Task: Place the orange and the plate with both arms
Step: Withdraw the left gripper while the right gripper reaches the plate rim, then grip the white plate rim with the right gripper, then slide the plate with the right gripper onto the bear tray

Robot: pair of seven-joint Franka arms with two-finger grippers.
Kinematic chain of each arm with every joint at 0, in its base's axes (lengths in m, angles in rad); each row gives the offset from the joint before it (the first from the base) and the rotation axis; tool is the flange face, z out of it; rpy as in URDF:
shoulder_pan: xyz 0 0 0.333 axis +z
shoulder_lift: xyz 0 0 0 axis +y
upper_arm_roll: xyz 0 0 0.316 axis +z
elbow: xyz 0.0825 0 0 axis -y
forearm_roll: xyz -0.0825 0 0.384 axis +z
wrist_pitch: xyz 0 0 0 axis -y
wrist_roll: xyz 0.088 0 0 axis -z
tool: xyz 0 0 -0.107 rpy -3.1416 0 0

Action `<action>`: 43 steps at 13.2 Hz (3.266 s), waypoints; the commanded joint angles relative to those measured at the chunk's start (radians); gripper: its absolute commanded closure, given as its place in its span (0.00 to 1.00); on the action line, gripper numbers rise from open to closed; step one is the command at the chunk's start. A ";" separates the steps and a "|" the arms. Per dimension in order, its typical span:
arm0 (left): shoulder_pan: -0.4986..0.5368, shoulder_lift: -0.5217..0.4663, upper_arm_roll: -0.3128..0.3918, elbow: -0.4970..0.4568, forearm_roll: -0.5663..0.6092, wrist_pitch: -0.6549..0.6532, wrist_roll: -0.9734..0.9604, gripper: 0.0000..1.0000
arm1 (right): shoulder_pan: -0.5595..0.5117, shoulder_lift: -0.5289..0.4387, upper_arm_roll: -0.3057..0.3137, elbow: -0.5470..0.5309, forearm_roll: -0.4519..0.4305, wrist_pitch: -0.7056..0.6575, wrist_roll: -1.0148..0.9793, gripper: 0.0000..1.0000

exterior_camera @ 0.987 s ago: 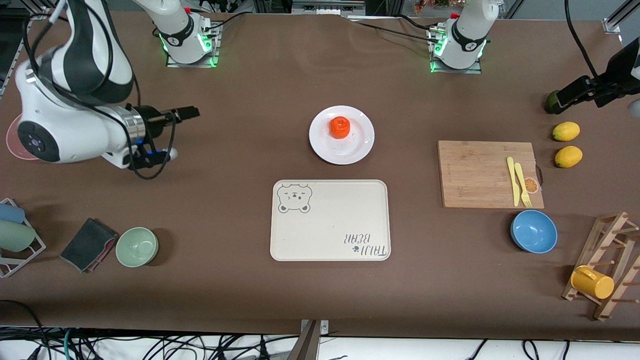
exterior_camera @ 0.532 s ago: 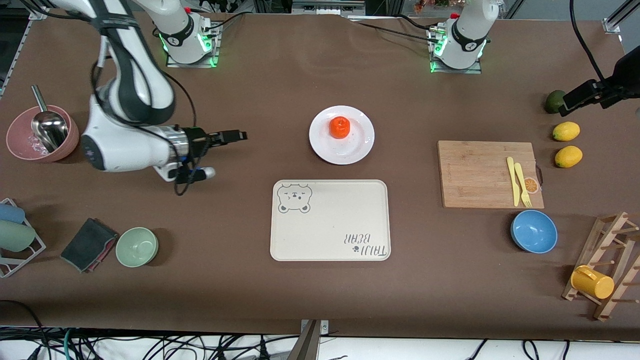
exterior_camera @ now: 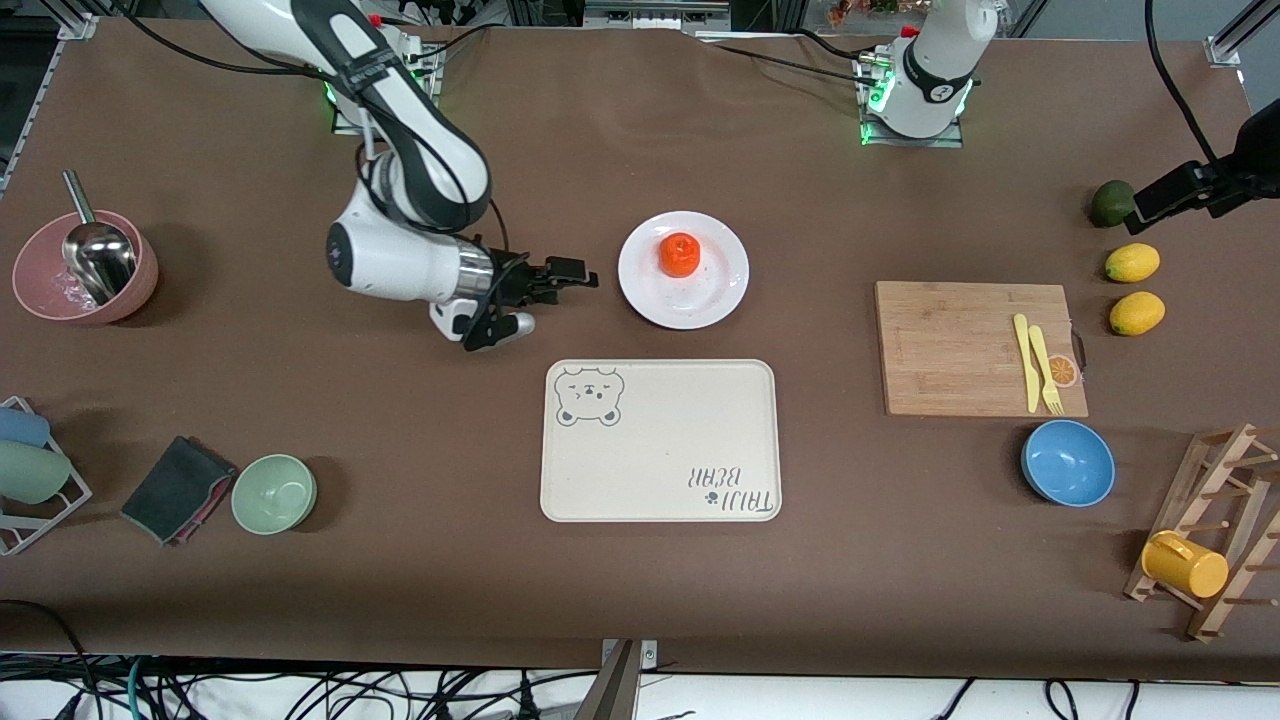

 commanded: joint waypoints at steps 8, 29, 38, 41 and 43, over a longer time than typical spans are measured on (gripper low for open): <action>0.000 0.018 -0.008 0.028 0.027 -0.012 0.011 0.00 | 0.014 0.170 0.098 0.001 0.338 0.173 -0.323 0.00; -0.009 0.020 -0.011 0.049 0.022 -0.013 0.011 0.00 | 0.111 0.256 0.094 0.006 0.415 0.276 -0.421 1.00; -0.012 0.030 -0.011 0.069 0.022 -0.013 0.011 0.00 | 0.100 0.252 0.092 0.079 0.416 0.274 -0.358 1.00; -0.012 0.031 -0.013 0.069 0.019 -0.013 0.007 0.00 | 0.099 0.253 0.091 0.113 0.415 0.274 -0.352 1.00; -0.012 0.030 -0.011 0.069 0.020 -0.013 0.013 0.00 | 0.086 0.255 0.089 0.170 0.416 0.274 -0.317 1.00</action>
